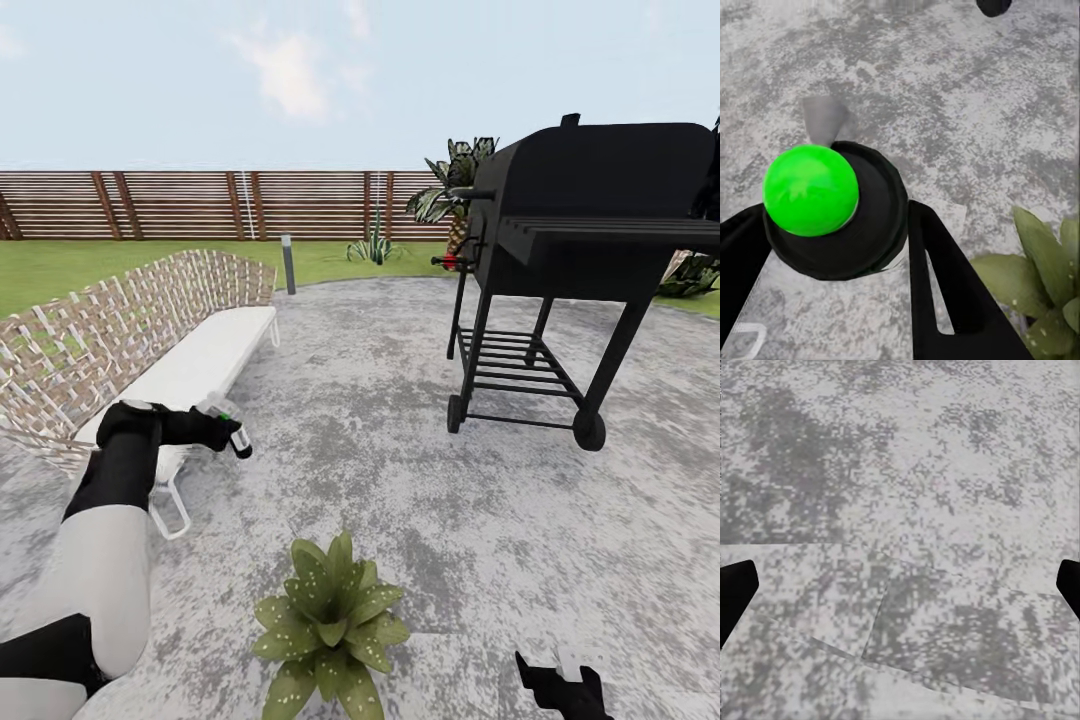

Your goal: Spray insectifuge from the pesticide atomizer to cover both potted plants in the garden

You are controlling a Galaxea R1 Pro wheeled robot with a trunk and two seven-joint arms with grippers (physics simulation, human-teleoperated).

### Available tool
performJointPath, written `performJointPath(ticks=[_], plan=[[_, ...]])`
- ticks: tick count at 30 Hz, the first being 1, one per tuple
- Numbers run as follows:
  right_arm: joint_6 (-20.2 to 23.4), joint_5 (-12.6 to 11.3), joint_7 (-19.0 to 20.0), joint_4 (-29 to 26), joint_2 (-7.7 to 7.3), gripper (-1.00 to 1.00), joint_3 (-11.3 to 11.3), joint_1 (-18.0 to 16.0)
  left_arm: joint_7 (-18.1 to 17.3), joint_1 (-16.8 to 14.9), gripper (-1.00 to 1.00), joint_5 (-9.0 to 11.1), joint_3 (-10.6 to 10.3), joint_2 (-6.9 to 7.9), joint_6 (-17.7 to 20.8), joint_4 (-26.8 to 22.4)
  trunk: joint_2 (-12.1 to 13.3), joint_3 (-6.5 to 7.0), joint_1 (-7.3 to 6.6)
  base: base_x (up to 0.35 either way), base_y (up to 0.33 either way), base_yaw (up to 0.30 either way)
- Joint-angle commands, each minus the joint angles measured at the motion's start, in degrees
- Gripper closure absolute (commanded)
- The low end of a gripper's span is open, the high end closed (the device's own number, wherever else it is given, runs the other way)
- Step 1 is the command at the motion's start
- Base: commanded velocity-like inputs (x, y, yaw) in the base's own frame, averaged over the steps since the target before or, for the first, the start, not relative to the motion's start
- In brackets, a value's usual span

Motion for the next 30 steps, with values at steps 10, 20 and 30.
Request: performJointPath(ticks=[10, 20, 30], plan=[[-0.5, 0.2, 0.3, -0.2, -0.07, -1.00, -0.6, -0.1, 0.6, 11.1, 1.00, 6.4, 0.1, -2.16, 0.0, -1.1, 0.0, -0.05, -0.01, 0.000, -0.190, 0.000], [-0.5, 0.2, 0.3, -0.2, -0.01, -1.00, -0.6, -0.1, 0.7, 12.4, 1.00, 7.5, -0.1, -3.38, -0.1, -1.0, 0.0, -0.05, -0.01, 0.000, -0.277, 0.000], [-0.5, 0.2, 0.3, -0.1, -0.02, -1.00, -0.6, -0.1, 0.7, 13.0, 1.00, 10.3, -0.4, -4.24, -0.3, -0.9, 0.0, -0.05, -0.01, 0.000, -0.277, 0.000]])
